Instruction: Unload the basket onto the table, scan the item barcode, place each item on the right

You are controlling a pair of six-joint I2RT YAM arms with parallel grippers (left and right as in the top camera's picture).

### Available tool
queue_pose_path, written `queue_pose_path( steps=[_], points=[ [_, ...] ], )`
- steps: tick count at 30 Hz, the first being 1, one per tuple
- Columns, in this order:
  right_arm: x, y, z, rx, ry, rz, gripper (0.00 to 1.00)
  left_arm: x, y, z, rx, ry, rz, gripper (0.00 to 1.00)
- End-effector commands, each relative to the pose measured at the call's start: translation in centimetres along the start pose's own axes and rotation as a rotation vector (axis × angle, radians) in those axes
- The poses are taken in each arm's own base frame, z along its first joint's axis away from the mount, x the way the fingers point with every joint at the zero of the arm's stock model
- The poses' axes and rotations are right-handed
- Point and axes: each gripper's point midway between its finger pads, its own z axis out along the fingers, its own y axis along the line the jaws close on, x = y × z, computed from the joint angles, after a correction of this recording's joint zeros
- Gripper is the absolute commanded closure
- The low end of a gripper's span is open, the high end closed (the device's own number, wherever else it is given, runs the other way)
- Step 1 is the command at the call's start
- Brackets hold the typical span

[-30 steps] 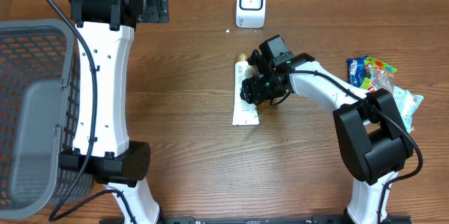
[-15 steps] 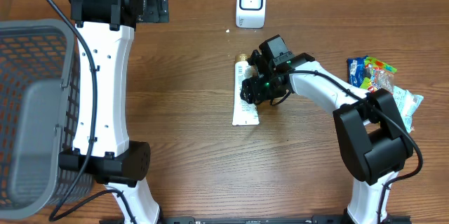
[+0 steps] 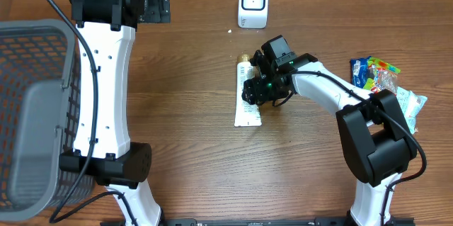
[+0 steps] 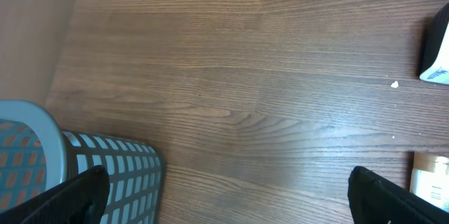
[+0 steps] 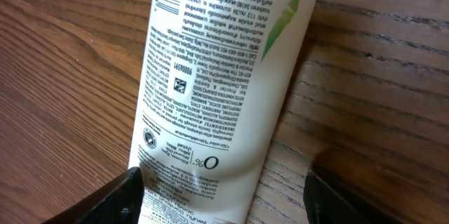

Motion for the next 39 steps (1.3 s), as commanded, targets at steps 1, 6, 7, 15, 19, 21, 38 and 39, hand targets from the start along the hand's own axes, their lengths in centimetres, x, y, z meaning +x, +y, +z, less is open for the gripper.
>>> queue_pose_path(
  steps=[1, 6, 7, 15, 19, 21, 38, 39],
  points=[
    [0.07, 0.28, -0.25, -0.01, -0.003, 0.008, 0.26, -0.31, -0.06, -0.58, 0.002, -0.018, -0.011, 0.0],
    [0.07, 0.28, -0.25, -0.01, -0.003, 0.008, 0.26, -0.31, -0.06, -0.58, 0.002, -0.018, -0.011, 0.0],
    [0.07, 0.28, -0.25, -0.01, -0.003, 0.008, 0.26, -0.31, -0.06, -0.58, 0.002, -0.018, -0.011, 0.0],
    [0.11, 0.29, -0.25, -0.01, -0.001, 0.012, 0.26, -0.32, -0.06, -0.58, 0.002, -0.019, -0.011, 0.01],
    [0.11, 0.29, -0.25, -0.01, -0.001, 0.012, 0.26, -0.31, -0.06, -0.58, 0.002, -0.018, -0.011, 0.0],
    [0.1, 0.29, -0.25, -0.01, -0.002, 0.012, 0.26, -0.31, -0.06, -0.58, 0.002, -0.018, -0.011, 0.0],
    [0.15, 0.44, -0.24, -0.017, 0.001, 0.069, 0.27, -0.31, -0.06, -0.58, 0.002, -0.018, -0.011, 0.0],
    [0.14, 0.44, -0.24, -0.017, 0.001, 0.073, 0.27, -0.31, -0.06, -0.58, 0.002, -0.018, -0.011, 0.01]
  ],
)
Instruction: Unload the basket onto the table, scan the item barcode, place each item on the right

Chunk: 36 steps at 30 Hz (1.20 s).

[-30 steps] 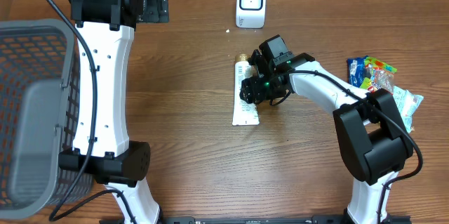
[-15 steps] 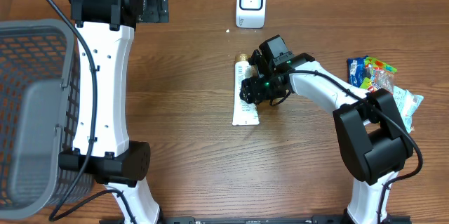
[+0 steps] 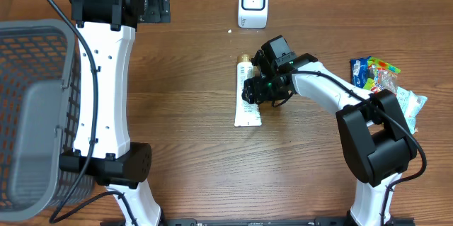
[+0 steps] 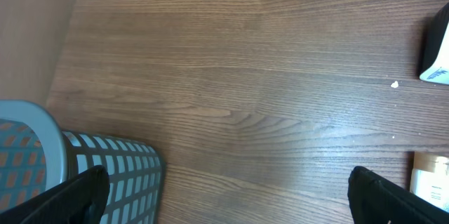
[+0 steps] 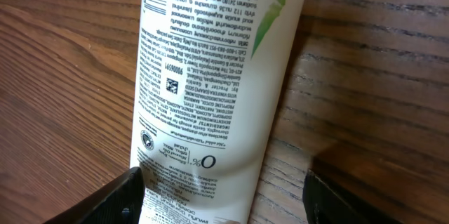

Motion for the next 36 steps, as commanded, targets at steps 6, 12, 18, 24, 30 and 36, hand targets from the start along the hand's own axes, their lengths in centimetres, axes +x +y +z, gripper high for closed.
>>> queue_pose_path(
  steps=[6, 12, 18, 24, 30, 36],
  points=[
    [0.1, 0.4, -0.2, -0.016, -0.002, 0.037, 0.27, -0.3, -0.1, -0.6, 0.002, -0.018, -0.011, 0.01],
    [0.2, 0.4, -0.2, -0.015, 0.002, 0.062, 0.28, -0.3, -0.1, -0.6, 0.002, -0.018, -0.011, 0.0],
    [0.4, 0.2, 0.0, -0.012, 0.012, 0.069, 0.4, -0.3, -0.1, -0.6, 0.002, -0.018, -0.011, 0.0],
    [0.3, -0.1, 1.9, -0.035, 0.018, 0.104, 0.41, -0.3, -0.1, -0.6, 0.002, -0.018, -0.011, 0.0],
    [0.1, 0.1, 1.9, -0.047, 0.016, 0.113, 0.47, -0.3, -0.1, -0.6, 0.002, -0.018, -0.011, 0.0],
    [-0.1, 0.4, 2.1, -0.051, 0.007, 0.19, 0.68, -0.3, -0.1, -0.6, 0.002, -0.018, -0.011, 0.0]
  ],
)
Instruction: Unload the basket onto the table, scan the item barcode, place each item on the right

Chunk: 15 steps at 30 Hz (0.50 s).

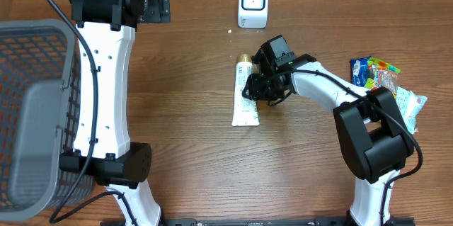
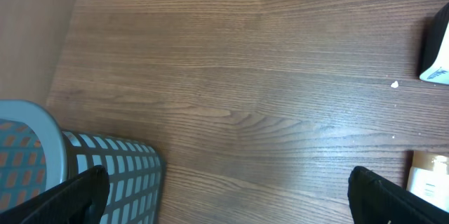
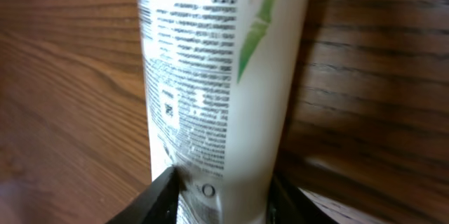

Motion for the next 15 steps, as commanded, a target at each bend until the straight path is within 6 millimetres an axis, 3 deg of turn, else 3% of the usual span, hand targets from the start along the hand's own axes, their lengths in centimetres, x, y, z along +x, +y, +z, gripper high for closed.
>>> queue_pose_path(
  steps=[1, 5, 9, 15],
  points=[
    [0.5, -0.7, 1.2, 0.023, 0.014, 0.057, 0.7, -0.3, -0.1, -0.6, 0.002, -0.018, -0.011, 0.0],
    [0.5, -0.5, 1.2, 0.023, 0.014, 0.065, 0.78, -0.3, -0.1, -0.6, 0.002, -0.018, -0.011, 0.0],
    [0.3, -0.5, 1.2, 0.019, 0.007, 0.089, 0.96, -0.3, -0.1, -0.6, 0.002, -0.018, -0.011, 0.0],
    [0.0, 0.4, 0.9, -0.024, 0.008, 0.068, 0.96, -0.3, -0.1, -0.6, 0.002, -0.018, -0.011, 0.0]
  ],
)
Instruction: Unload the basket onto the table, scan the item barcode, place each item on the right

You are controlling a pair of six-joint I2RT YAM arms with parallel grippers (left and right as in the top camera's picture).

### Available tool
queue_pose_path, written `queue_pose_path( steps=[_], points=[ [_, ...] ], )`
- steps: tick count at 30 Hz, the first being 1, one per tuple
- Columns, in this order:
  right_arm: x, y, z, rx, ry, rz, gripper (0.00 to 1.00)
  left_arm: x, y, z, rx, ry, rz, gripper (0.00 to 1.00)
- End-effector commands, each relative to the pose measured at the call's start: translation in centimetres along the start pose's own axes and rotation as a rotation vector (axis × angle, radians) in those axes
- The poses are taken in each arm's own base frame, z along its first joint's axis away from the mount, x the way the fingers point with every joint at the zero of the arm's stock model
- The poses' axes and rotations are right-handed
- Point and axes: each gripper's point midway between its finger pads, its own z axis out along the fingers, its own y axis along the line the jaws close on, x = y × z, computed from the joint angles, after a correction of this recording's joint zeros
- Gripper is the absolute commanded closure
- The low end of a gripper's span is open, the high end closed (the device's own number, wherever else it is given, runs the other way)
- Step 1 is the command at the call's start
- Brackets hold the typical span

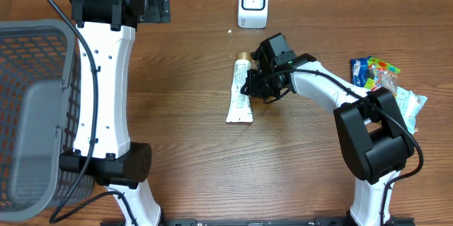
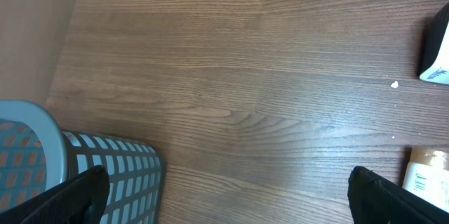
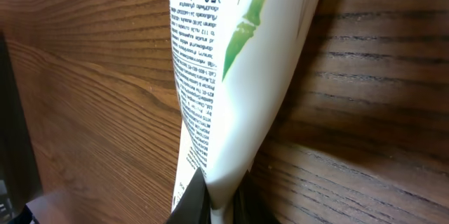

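The item is a white tube [image 1: 238,97] with a gold cap and green leaf print, lying on the wooden table [image 1: 184,155] below the white barcode scanner [image 1: 253,3]. My right gripper [image 1: 253,84] is shut on the tube's right edge. In the right wrist view the tube [image 3: 231,69] is pinched thin between the dark fingertips [image 3: 189,206], turned partly on its edge. My left gripper [image 2: 228,206] hangs open high over the table's far left, holding nothing. Its view catches the tube's cap end [image 2: 424,178] and the scanner [image 2: 436,45].
A grey mesh basket [image 1: 32,113] stands at the left edge, also seen under the left fingers [image 2: 84,192]. Colourful snack packets [image 1: 382,77] lie at the right, beside the right arm's base.
The right jaws have shut fully on the tube, squeezing its edge flat. The tube has tipped up on its side, and its flat end has shifted a little left.
The right gripper first stood wide open over the tube lying flat, print side up, and likewise at the second moment. Then the jaws were narrowed against the tube's sides. Now they pinch it. The left arm has stayed still throughout.
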Motion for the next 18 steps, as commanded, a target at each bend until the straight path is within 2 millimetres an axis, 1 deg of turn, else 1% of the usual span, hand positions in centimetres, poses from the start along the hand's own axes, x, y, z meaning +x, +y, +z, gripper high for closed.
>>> queue_pose_path(
  steps=[1, 4, 5, 8, 9, 12, 15, 18],
  points=[
    [0.5, -0.9, 0.8, 0.023, 0.022, -0.026, 0.96, -0.3, -0.1, -0.6, 0.002, -0.018, -0.011, 0.0],
    [0.0, 0.1, -0.6, -0.002, -0.003, -0.118, 0.96, -0.3, -0.1, -0.6, 0.002, -0.018, -0.011, 0.0],
    [-0.4, 0.8, -1.6, -0.008, -0.026, -0.175, 0.96, -0.3, -0.1, -0.6, 0.002, -0.018, -0.011, 0.0],
    [-1.1, 2.2, -3.7, -0.016, -0.078, -0.291, 0.96, -0.3, -0.1, -0.6, 0.002, -0.018, -0.011, 0.0],
    [-1.5, 2.7, -5.0, 0.001, -0.113, -0.341, 0.96, -0.3, -0.1, -0.6, 0.002, -0.018, -0.011, 0.0],
    [-1.9, 3.3, -6.9, 0.03, -0.157, -0.41, 0.96, -0.3, -0.1, -0.6, 0.002, -0.018, -0.011, 0.0],
    [-2.1, 4.4, -8.6, 0.03, -0.196, -0.502, 0.96, -0.3, -0.1, -0.6, 0.002, -0.018, -0.011, 0.0],
    [-2.2, 5.7, -10.3, 0.009, -0.233, -0.549, 0.96, -0.3, -0.1, -0.6, 0.002, -0.018, -0.011, 0.0]
  ],
)
